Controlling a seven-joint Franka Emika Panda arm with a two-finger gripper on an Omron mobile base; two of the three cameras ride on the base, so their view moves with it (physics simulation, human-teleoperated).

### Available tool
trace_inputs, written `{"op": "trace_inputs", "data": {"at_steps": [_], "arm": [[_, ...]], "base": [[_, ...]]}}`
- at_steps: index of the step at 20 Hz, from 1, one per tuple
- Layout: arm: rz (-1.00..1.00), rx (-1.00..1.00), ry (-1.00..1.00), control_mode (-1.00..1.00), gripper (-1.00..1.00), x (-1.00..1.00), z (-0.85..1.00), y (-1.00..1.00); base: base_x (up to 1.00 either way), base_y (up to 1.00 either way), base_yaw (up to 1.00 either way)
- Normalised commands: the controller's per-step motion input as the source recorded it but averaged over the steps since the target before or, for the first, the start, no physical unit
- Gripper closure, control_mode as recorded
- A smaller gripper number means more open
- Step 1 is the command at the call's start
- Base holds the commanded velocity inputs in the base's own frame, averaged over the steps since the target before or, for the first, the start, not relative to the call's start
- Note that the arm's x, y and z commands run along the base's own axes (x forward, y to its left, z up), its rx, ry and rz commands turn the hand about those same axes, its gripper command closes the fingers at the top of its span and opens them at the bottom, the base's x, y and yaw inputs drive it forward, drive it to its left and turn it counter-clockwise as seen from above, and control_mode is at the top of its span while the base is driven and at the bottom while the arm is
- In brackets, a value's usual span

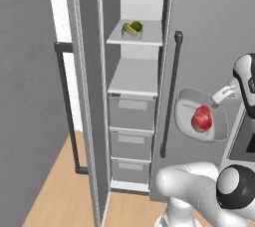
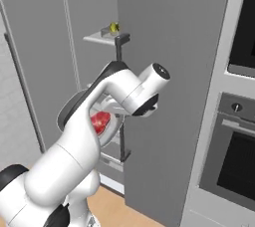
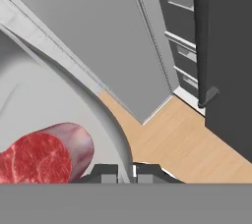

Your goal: Take the meat container that has the steak and place it on the second highest rack of the freezer. Then take the vegetable container that has the lime and cucumber and place it on the highest rack of the freezer.

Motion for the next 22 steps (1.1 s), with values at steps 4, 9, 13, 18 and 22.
{"op": "trace_inputs", "data": {"at_steps": [4, 9, 13, 18, 22], "arm": [[0.0, 0.0, 0.0, 1.0, 1.0, 0.0, 0.0, 0.0], [0.0, 0.0, 0.0, 1.0, 1.0, 0.0, 0.0, 0.0], [0.0, 0.0, 0.0, 1.0, 1.0, 0.0, 0.0, 0.0], [0.0, 0.0, 0.0, 1.0, 1.0, 0.0, 0.0, 0.0], [0.0, 0.0, 0.0, 1.0, 1.0, 0.0, 0.0, 0.0]], "base": [[0.0, 0.59, -0.19], [0.0, 0.53, -0.23], [0.0, 0.43, -0.22], [0.0, 0.3, -0.19], [0.17, 0.29, -0.15]]}}
